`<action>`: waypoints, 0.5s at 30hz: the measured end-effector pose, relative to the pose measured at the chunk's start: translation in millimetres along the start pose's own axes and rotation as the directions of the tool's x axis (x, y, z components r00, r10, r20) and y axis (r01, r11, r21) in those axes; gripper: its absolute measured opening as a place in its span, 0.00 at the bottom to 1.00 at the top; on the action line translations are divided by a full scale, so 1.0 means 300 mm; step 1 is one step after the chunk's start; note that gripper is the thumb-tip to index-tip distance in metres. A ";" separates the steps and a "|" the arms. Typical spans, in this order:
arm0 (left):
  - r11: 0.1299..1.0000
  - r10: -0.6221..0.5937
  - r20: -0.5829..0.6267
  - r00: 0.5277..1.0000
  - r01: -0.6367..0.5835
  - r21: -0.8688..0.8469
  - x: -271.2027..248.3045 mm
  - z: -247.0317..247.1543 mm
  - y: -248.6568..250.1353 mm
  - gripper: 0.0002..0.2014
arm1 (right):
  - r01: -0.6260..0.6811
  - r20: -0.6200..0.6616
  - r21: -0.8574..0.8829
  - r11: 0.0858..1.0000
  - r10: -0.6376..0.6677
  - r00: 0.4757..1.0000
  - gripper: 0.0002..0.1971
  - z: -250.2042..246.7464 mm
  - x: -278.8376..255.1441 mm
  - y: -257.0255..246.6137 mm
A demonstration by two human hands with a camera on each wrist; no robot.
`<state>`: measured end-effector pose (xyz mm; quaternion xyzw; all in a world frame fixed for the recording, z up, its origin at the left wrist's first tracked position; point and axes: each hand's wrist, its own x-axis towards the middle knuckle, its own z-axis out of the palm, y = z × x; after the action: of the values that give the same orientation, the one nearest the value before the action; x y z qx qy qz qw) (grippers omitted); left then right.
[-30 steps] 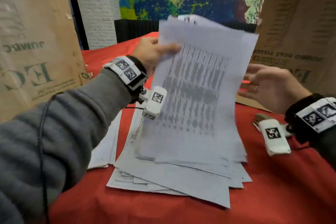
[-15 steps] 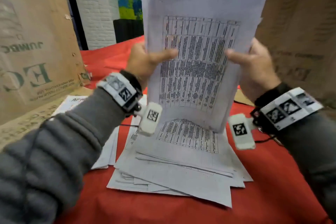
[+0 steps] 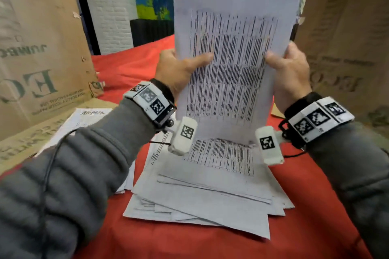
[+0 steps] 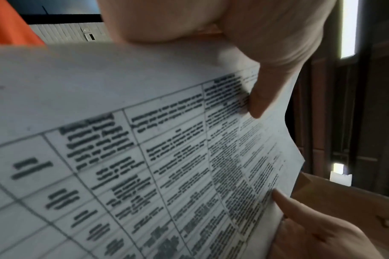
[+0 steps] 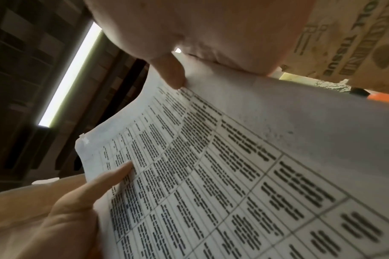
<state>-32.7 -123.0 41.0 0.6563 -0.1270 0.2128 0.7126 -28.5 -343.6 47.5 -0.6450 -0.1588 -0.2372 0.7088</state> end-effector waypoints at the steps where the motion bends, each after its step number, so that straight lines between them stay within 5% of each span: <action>1: 1.000 0.010 -0.015 1.000 -0.010 -0.003 0.005 0.002 0.013 0.09 | 0.020 -0.010 0.003 1.000 -0.020 1.000 0.17 0.003 0.004 -0.012; 6: 0.999 -0.029 0.045 0.999 0.027 0.033 -0.012 -0.019 -0.051 0.15 | -0.024 0.028 0.004 1.000 0.023 0.999 0.26 -0.011 -0.014 0.033; 12: 0.998 -0.033 0.021 0.999 0.032 0.046 -0.011 -0.020 -0.109 0.32 | -0.069 0.023 0.010 0.998 0.069 0.997 0.21 -0.016 -0.020 0.077; 15: 0.988 0.009 -0.007 1.000 -0.007 0.154 -0.014 -0.006 -0.112 0.20 | -0.081 0.039 0.012 0.997 0.080 0.996 0.16 -0.009 -0.033 0.082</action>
<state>-20.7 -123.4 9.4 0.7082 -0.1102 0.2273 0.6593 -23.7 -343.7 21.4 -0.6503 -0.1477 -0.1950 0.7192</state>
